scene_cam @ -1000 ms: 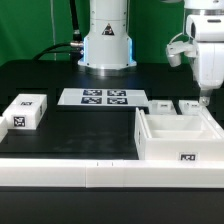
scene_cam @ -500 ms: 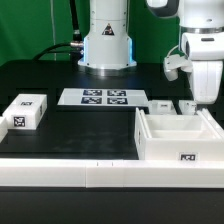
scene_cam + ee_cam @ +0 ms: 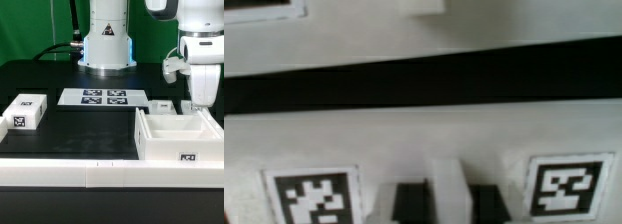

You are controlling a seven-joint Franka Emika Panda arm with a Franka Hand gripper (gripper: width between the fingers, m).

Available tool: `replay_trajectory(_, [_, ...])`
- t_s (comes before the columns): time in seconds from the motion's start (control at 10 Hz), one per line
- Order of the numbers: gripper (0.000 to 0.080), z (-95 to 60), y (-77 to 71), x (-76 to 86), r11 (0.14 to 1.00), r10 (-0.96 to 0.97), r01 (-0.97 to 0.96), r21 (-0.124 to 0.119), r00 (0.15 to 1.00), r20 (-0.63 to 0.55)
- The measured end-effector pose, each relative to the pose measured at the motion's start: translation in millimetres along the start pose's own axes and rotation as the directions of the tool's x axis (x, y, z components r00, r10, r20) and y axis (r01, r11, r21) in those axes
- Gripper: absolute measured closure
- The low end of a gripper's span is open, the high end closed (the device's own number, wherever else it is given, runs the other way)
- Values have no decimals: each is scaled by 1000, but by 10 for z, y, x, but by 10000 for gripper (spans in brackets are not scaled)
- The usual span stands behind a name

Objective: Assemble cabinet

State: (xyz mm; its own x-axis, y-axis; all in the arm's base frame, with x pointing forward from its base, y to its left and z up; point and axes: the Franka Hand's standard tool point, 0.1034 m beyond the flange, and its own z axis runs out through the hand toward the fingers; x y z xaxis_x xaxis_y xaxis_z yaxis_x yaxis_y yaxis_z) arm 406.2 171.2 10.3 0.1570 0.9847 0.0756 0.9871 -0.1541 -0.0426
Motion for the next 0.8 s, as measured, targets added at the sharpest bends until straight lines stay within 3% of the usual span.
replay_trajectory(0.5, [730,-21,6,-6,1000,0,0,-1,1000,3])
replay_trajectory(0.8, [729,-256,80,-47,1000,-4,4,-15,999,32])
